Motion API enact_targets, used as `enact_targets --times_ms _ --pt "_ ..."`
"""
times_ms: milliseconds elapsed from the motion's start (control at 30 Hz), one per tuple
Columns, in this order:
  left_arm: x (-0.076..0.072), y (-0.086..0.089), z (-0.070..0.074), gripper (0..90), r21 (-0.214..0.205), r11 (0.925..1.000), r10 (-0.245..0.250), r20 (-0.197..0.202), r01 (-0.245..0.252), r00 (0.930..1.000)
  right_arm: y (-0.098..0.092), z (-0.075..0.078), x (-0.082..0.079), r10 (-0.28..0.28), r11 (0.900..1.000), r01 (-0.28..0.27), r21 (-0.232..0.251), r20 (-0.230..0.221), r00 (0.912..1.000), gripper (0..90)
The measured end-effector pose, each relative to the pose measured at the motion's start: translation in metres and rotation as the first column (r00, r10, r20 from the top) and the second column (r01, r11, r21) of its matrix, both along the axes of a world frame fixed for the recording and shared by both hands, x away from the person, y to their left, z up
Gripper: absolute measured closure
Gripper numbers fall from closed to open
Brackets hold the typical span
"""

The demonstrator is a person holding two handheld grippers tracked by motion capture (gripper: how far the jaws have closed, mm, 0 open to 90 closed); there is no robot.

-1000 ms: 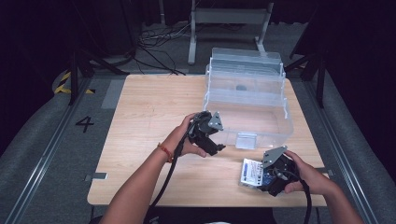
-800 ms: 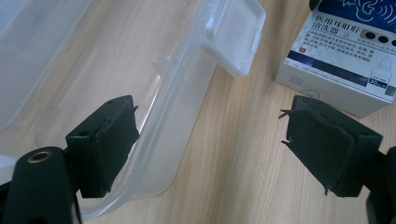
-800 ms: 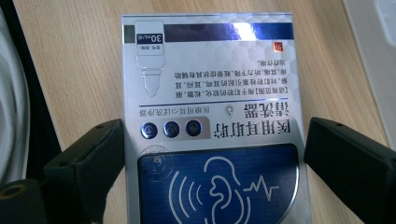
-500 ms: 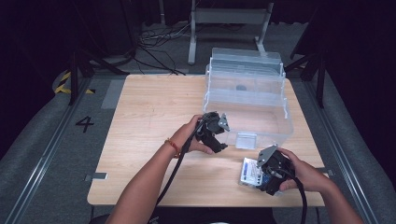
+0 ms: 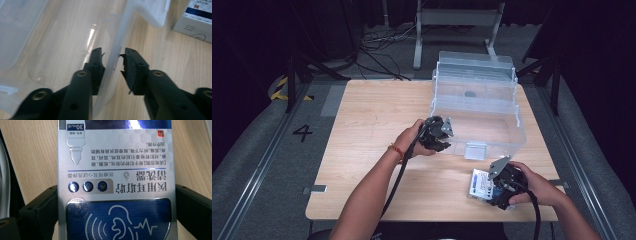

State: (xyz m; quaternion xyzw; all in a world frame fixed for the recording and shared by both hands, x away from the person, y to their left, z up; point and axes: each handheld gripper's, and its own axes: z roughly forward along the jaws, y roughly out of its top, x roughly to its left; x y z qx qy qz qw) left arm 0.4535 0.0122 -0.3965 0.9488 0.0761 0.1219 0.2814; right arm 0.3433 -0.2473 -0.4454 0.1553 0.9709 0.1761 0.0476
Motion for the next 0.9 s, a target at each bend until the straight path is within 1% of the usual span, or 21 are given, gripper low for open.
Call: enact_targets --times_ms 33,67,133,200,367,433,467,533,567,633,667,733,800,900 --pt "0.002 0.001 0.0 75.5 -0.011 0.9999 -0.007 -0.01 0.007 0.9999 -0.001 0.0 0.0 0.004 1.0 -0.004 0.006 -0.003 1.0 4.2" --pt "0.002 0.002 -0.001 76.0 -0.016 0.9999 -0.005 -0.016 0.005 0.9999 -0.001 0.0 0.0 -0.005 0.9999 0.005 0.012 0.0 1.0 4.2" --pt "0.002 0.002 -0.001 76.4 -0.011 0.9998 -0.017 -0.009 0.017 0.9998 -0.002 -0.001 0.0 0.008 0.9998 -0.008 0.016 0.0 1.0 4.2" --pt "0.002 0.003 0.0 76.8 0.0 0.9996 -0.029 -0.004 0.029 0.9996 -0.003 -0.001 -0.001 0.009 0.9998 -0.009 0.017 0.001 1.0 4.3" --pt "-0.002 0.007 0.0 77.1 -0.001 0.9997 -0.023 -0.015 0.023 0.9996 -0.008 -0.001 -0.002 0.001 0.9999 -0.001 0.012 -0.002 1.0 4.8" --pt "-0.005 0.011 0.0 77.1 0.0 0.9997 -0.023 -0.009 0.023 0.9997 -0.011 -0.001 -0.003 -0.001 0.9998 0.001 0.017 -0.001 1.0 4.9" --pt "-0.006 0.013 -0.001 77.0 -0.006 0.9998 -0.02 -0.015 0.02 0.9997 -0.013 -0.001 -0.003 -0.003 0.9999 0.003 0.016 0.0 1.0 4.8" --pt "-0.007 0.016 -0.001 76.9 -0.009 0.9998 -0.015 -0.013 0.015 0.9998 -0.016 -0.001 -0.004 -0.002 0.9998 0.002 0.017 -0.004 1.0 4.9" --pt "-0.009 0.021 -0.001 76.9 -0.017 0.9998 -0.015 -0.019 0.014 0.9997 -0.018 -0.001 -0.005 -0.005 0.9998 0.005 0.018 -0.003 1.0 4.9" --pt "-0.011 0.025 -0.002 76.7 -0.024 0.9997 -0.002 -0.024 0.002 0.9997 -0.022 -0.002 -0.005 -0.007 0.9997 0.007 0.023 -0.001 1.0 4.9" --pt "-0.011 0.025 -0.002 76.6 -0.024 0.9997 -0.002 -0.024 0.002 0.9997 -0.023 -0.002 -0.006 -0.013 0.9997 0.013 0.022 -0.002 0.9999 4.9" --pt "-0.015 0.031 -0.002 76.4 -0.028 0.9996 0.007 -0.024 -0.007 0.9997 -0.025 -0.002 -0.006 -0.007 0.9996 0.007 0.026 -0.003 1.0 4.9" --pt "-0.016 0.033 -0.002 76.4 -0.028 0.9995 0.011 -0.023 -0.011 0.9997 -0.026 -0.002 -0.007 -0.011 0.9996 0.011 0.027 -0.002 0.9999 4.9" --pt "-0.019 0.038 -0.002 76.5 -0.025 0.9996 0.013 -0.023 -0.014 0.9996 -0.028 -0.002 -0.007 -0.005 0.9997 0.005 0.025 -0.003 1.0 4.9"
